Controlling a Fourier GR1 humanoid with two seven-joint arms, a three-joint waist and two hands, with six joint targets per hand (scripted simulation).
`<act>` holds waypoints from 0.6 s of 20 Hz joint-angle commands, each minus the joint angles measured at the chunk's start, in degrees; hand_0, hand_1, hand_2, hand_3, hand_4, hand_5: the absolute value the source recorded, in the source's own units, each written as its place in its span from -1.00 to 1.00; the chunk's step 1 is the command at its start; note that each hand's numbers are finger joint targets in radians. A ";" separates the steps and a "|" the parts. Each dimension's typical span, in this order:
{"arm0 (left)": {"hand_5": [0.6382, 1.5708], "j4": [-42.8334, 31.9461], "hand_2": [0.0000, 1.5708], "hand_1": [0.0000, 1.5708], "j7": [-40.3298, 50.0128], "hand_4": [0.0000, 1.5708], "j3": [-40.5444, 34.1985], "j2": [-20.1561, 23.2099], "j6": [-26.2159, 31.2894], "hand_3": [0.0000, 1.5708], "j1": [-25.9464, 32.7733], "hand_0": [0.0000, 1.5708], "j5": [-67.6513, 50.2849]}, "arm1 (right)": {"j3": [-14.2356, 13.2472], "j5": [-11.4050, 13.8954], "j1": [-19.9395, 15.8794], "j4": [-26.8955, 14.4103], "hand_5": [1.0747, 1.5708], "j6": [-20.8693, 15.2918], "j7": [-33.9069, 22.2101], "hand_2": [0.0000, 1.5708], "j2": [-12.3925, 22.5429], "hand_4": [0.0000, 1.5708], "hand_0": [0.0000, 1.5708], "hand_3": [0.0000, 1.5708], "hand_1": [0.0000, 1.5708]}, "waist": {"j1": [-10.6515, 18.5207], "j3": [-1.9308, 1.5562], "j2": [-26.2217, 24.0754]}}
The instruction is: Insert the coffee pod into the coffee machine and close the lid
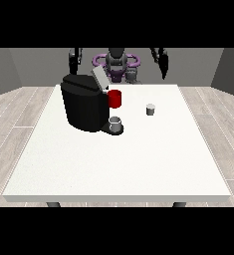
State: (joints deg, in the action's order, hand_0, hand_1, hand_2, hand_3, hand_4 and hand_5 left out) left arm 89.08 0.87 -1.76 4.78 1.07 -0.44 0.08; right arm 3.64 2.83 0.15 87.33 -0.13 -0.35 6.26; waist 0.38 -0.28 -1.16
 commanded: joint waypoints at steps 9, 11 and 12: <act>1.00 -1.77 -1.00 -1.00 -10.96 -0.64 -0.08 -2.60 1.64 -1.00 -0.64 -1.00 -1.54 | -6.09 -2.55 -0.33 0.83 1.00 -6.41 6.03 -1.00 -5.03 -0.88 -1.00 -1.00 -1.00 | -3.30 0.29 -0.26; 1.00 -4.68 -1.00 -1.00 -14.56 -0.69 -0.60 -0.60 1.58 -1.00 0.25 -1.00 1.42 | -5.20 -2.48 0.58 2.63 1.00 -7.32 4.19 -1.00 -6.06 -0.77 -1.00 -1.00 -1.00 | -3.36 0.29 -0.20; 1.00 -4.16 -1.00 -1.00 -13.74 -0.66 0.11 1.17 2.53 -1.00 0.26 -1.00 2.95 | -6.12 -2.90 -0.40 2.26 1.00 -6.72 4.29 -1.00 -5.02 -0.82 -1.00 -1.00 -1.00 | -2.57 0.29 -0.22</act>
State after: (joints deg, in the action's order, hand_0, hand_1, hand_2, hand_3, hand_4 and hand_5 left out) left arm 86.84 -10.06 -2.30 4.33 3.35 -0.34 -0.16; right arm -1.75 -0.05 0.37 88.50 -4.75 3.52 2.39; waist -2.16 -0.01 -1.68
